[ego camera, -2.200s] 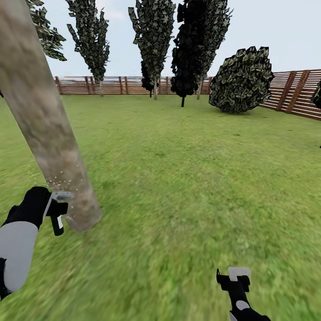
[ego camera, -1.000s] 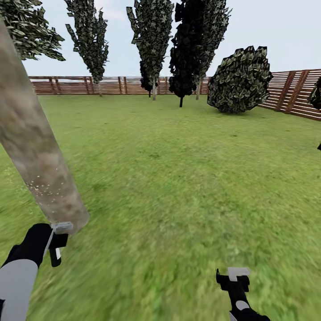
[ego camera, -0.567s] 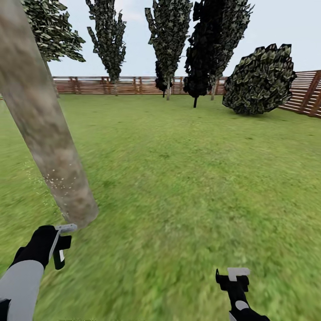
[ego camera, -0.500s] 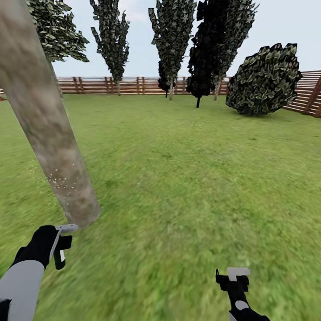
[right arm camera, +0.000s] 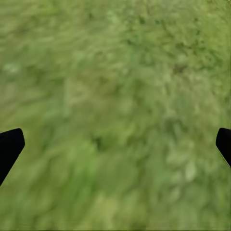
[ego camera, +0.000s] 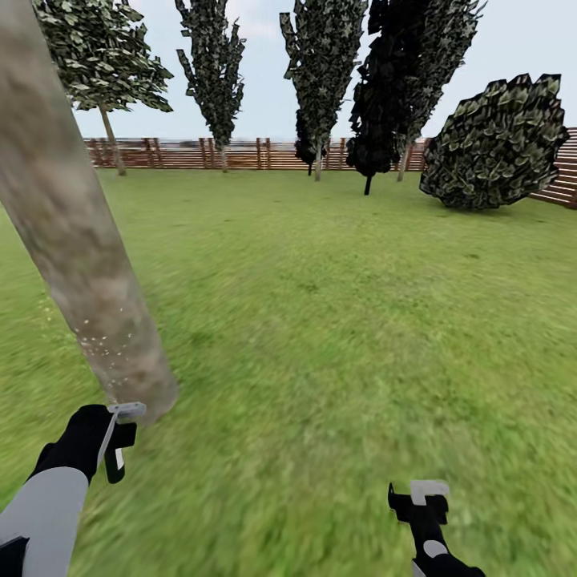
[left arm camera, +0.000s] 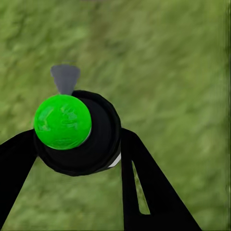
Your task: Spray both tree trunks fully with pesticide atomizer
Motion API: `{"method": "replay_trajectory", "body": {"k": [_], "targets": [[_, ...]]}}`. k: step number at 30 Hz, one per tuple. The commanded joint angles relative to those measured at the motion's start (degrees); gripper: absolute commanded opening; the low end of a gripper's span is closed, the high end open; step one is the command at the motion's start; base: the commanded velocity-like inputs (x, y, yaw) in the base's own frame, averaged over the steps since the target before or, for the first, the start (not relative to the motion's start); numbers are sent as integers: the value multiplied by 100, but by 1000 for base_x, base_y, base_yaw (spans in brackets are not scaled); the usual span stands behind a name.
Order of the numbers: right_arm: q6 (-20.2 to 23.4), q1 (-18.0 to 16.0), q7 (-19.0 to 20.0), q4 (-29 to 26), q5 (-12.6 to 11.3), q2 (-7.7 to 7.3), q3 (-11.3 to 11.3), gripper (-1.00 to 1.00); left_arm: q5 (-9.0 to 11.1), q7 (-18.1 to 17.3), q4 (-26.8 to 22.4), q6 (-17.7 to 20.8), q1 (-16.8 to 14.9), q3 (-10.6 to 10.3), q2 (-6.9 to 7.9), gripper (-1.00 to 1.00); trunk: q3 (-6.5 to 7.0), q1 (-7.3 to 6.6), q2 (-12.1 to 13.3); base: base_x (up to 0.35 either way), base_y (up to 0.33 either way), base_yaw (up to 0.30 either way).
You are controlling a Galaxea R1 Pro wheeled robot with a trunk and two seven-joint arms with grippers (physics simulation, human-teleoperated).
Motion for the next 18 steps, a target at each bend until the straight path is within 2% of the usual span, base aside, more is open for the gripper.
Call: {"method": "replay_trajectory", "body": {"k": [1,4,9,15,18], "targets": [[-9,-4,-25,6,59,5,-24,100,-63,-54,-9,19,-4,23,-4,-100,-5,2,-2,274,-168,8],[-9,-4,-25,9,59,9,-24,100,-63,-47,-25,19,-4,23,-5,-100,-5,2,-2,273,-169,127],[-9,-4,-25,11,59,10,-24,100,-63,-45,-44,19,-4,23,-4,-100,-5,2,-2,179,-227,264],[-9,-4,-25,9,59,10,-24,100,-63,-45,-45,19,-4,23,-12,-100,-5,2,-2,33,-273,274],[-9,-4,-25,8,59,10,-24,100,-63,-45,-45,22,-4,23,-12,-100,-5,2,-2,58,-277,93]]}}
